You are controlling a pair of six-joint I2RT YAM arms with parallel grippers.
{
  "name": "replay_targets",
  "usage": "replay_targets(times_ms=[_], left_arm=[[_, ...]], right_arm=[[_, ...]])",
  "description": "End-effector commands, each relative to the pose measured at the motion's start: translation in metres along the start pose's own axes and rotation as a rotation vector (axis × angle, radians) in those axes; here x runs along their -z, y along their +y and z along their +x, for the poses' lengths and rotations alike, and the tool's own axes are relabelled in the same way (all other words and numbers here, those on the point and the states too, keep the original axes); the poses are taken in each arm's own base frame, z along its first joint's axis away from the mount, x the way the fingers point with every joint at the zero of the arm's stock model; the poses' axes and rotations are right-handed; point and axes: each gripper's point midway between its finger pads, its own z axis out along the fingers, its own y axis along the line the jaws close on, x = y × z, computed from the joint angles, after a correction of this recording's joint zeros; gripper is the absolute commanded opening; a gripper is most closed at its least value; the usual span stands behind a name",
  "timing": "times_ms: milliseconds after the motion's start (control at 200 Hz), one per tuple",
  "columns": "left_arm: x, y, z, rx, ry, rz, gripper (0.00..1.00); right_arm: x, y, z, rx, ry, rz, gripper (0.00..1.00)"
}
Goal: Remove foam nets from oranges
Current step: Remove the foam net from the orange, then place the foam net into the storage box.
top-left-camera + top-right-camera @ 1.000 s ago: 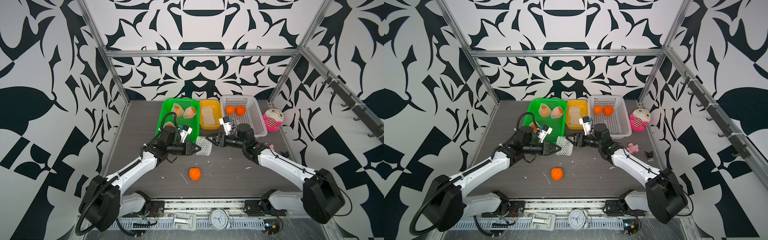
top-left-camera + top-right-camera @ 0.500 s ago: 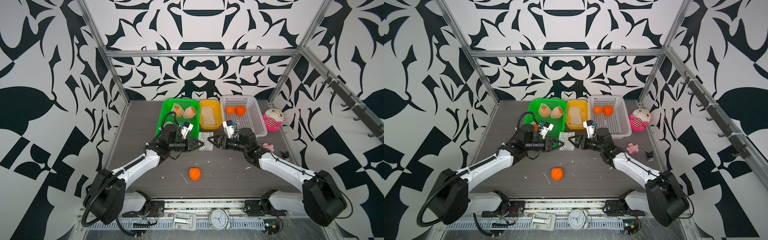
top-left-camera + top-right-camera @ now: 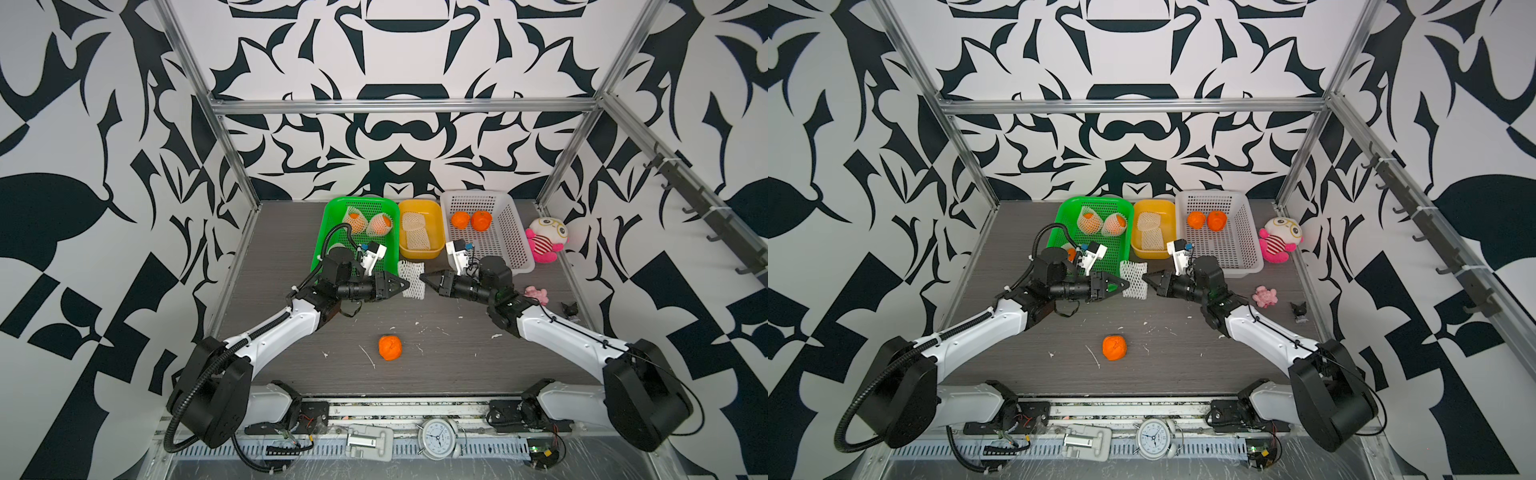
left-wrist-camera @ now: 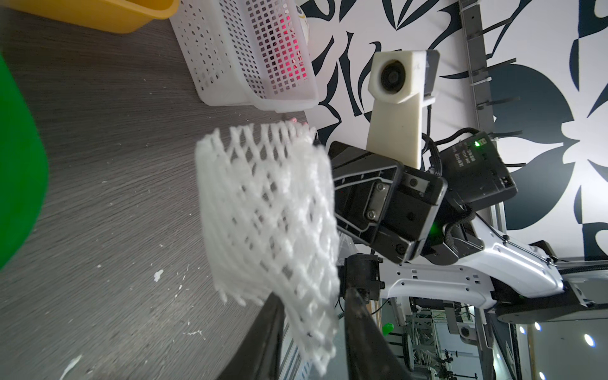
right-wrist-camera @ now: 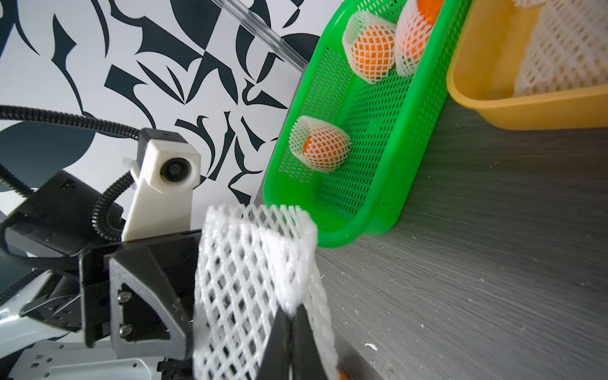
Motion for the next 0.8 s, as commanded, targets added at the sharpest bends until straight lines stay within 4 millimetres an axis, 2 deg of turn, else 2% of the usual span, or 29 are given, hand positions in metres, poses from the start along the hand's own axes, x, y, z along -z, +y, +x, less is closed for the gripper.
replay_targets(times_ms=[0,100,125,235,300,490,635,795], left_arm=[[0.002,-0.001,0.002,-0.022,-0.003,-0.007,0.41],[0.006,0.009,0.003,-0.028,-0.001,-0.072,0.56],[0.012,0.002,0.002,-0.052,-0.016,-0.079,0.61],[0.026,0.018,0.002,-0.054,-0.04,-0.215,0.9],[0.035,0.026,0.001,-0.053,-0.054,-0.29,1.0],[0.045,0.038,-0.003,-0.047,-0.05,-0.397,1.0],[0.044,0.042,-0.008,-0.038,-0.039,-0.418,1.0],[0.044,0.044,-0.01,-0.04,-0.038,-0.417,0.99]], right_arm=[[0.006,0.018,-0.015,0.068,-0.049,-0.023,0.0],[0.009,0.013,-0.018,0.109,-0.033,0.052,0.0],[0.01,0.011,-0.02,0.124,-0.028,0.076,0.0],[0.016,-0.003,-0.035,0.209,-0.014,0.233,0.0],[0.02,-0.013,-0.047,0.248,-0.011,0.328,0.0],[0.013,-0.03,-0.091,0.325,-0.014,0.489,0.0],[-0.005,-0.045,-0.126,0.361,-0.014,0.574,0.0],[-0.027,-0.072,-0.156,0.385,0.003,0.691,0.0]])
